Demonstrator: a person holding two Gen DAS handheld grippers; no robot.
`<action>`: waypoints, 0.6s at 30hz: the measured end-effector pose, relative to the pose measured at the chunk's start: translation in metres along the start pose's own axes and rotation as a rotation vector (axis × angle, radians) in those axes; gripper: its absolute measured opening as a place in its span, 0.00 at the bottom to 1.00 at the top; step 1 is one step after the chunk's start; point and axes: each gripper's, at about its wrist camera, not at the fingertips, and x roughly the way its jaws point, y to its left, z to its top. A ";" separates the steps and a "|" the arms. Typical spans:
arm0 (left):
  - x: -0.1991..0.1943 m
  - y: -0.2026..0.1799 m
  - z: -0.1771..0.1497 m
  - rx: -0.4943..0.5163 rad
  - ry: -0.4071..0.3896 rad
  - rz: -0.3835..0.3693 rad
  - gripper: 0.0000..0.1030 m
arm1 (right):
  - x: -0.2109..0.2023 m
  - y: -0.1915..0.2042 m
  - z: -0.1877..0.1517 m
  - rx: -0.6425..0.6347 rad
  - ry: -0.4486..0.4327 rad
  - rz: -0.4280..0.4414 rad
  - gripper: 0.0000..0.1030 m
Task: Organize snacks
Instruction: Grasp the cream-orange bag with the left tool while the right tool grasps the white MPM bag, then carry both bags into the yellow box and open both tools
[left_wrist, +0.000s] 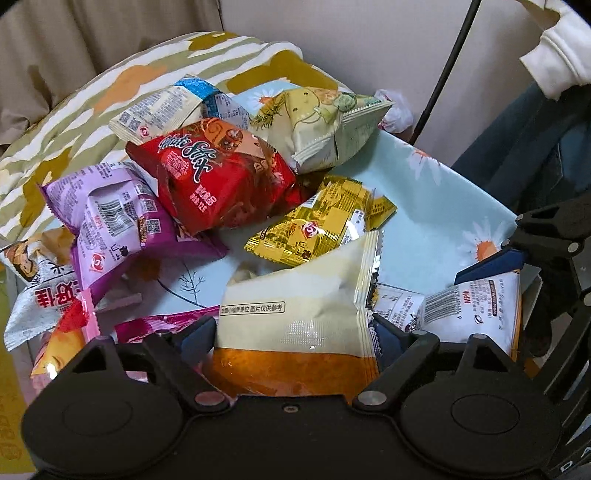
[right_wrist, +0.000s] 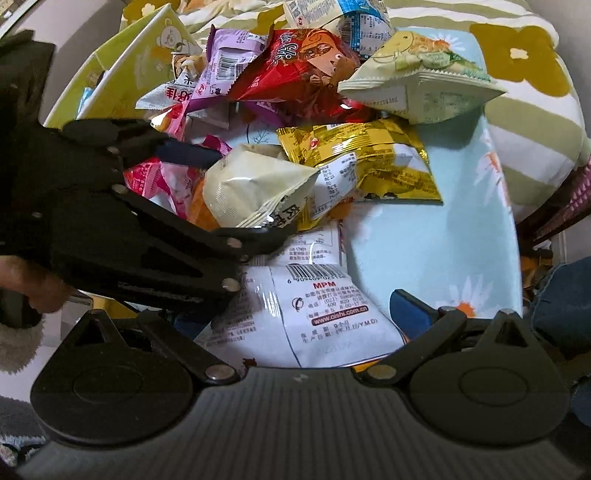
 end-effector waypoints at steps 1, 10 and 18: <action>0.000 0.002 0.000 -0.003 0.002 0.002 0.82 | 0.001 0.001 0.000 0.002 0.005 0.001 1.00; -0.006 0.010 -0.005 -0.034 -0.002 0.022 0.73 | 0.015 0.004 0.004 -0.004 0.027 0.018 1.00; -0.023 0.016 -0.013 -0.127 -0.040 -0.006 0.73 | 0.019 0.005 0.008 -0.012 0.030 0.037 1.00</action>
